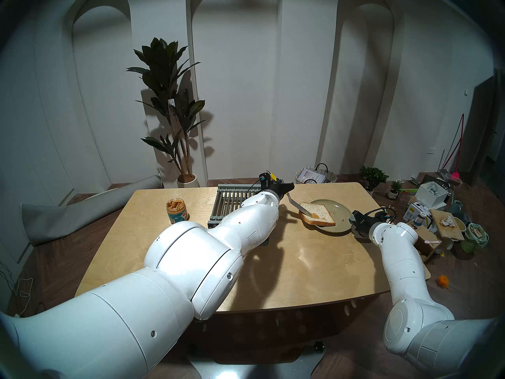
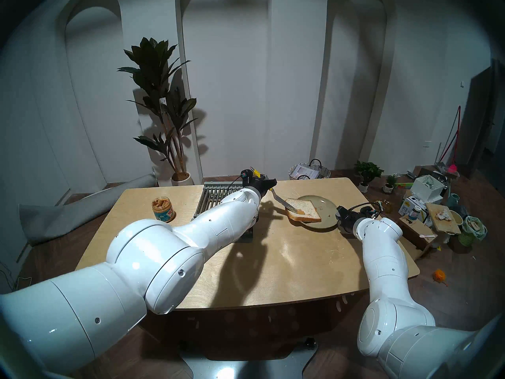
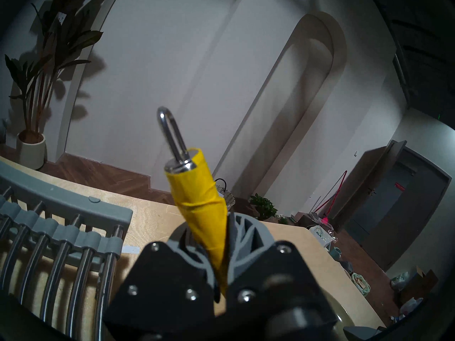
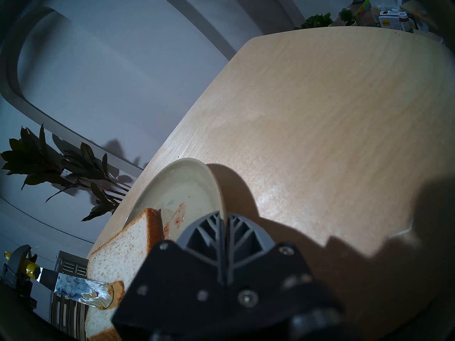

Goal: Spread peanut butter over the slice of bread with the knife

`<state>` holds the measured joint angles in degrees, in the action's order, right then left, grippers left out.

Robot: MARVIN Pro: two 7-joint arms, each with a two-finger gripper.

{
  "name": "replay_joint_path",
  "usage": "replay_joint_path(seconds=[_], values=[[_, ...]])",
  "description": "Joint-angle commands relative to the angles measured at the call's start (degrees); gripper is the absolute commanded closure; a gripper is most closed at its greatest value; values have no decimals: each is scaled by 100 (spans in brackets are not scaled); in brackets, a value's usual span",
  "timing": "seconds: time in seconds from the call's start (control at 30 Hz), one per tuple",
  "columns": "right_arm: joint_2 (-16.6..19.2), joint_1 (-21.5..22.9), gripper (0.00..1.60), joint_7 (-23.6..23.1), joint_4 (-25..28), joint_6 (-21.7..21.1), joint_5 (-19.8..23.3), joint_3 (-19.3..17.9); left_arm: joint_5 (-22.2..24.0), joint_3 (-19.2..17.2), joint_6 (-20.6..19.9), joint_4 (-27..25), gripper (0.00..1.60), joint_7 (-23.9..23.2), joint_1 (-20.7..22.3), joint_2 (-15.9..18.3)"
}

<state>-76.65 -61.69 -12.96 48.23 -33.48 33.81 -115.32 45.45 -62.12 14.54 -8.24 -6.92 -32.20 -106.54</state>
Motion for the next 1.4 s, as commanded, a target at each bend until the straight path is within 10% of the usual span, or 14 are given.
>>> replay_joint_path(seconds=[0.0, 1.17, 1.3, 1.37], values=[[98, -122, 160, 0, -126, 99, -40, -48, -5, -14, 253, -163, 160, -106, 217, 55], [-132, -303, 160, -163, 334, 236, -286, 232, -480, 366, 1605, -1265, 160, -262, 79, 80], [-167, -353, 86, -169, 463, 262, -316, 263, -534, 391, 1679, -1507, 160, -183, -33, 165], [-184, -376, 0, -177, 528, 275, -328, 271, -547, 399, 1682, -1627, 160, -138, -93, 204]])
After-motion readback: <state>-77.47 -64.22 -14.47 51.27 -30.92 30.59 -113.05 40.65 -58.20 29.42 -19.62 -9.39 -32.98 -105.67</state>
